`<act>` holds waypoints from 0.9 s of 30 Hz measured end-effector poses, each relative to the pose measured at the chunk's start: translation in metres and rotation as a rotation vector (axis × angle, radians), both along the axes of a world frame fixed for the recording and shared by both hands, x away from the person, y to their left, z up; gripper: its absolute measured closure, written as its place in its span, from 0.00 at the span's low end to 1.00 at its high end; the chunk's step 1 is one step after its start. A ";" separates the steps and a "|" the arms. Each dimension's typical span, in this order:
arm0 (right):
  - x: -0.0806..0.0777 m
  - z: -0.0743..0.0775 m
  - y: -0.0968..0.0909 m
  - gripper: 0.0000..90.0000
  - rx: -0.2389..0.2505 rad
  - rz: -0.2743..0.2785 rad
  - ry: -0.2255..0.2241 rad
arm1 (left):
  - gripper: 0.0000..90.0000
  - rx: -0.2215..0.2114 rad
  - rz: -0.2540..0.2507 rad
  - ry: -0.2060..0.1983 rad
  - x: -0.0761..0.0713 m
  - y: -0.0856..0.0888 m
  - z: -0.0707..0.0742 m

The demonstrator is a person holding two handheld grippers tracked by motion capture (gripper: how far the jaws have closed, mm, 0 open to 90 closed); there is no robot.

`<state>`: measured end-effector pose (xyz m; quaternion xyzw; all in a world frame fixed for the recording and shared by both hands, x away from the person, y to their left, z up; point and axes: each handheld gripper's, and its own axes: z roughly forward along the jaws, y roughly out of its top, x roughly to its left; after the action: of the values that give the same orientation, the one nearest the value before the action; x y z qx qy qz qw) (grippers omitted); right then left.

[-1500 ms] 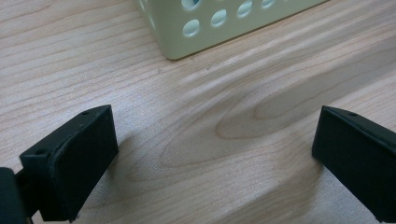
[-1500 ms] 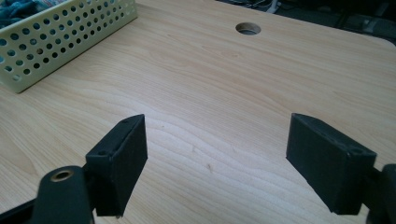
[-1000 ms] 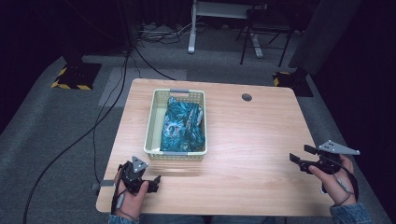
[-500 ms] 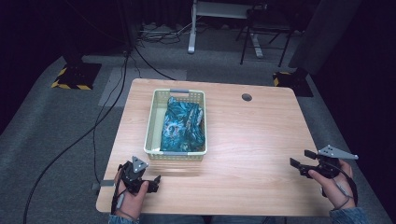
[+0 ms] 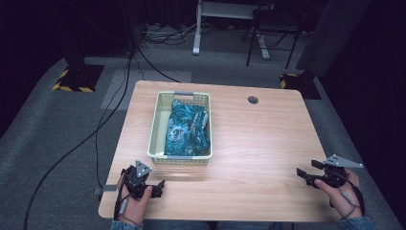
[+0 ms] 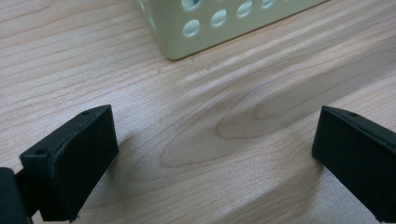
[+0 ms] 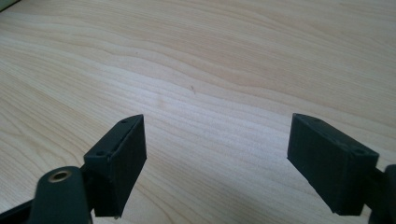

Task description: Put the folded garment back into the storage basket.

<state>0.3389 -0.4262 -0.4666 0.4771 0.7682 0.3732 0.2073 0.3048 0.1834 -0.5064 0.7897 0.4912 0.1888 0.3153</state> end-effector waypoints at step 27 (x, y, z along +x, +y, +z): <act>-0.009 -0.037 -0.002 0.17 -0.056 -0.011 0.032 | 0.00 0.000 0.000 0.000 0.000 0.000 0.000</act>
<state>0.3302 -0.4277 -0.5037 0.4813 0.7790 0.3425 0.2103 0.3048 0.1834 -0.5064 0.7897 0.4912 0.1890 0.3154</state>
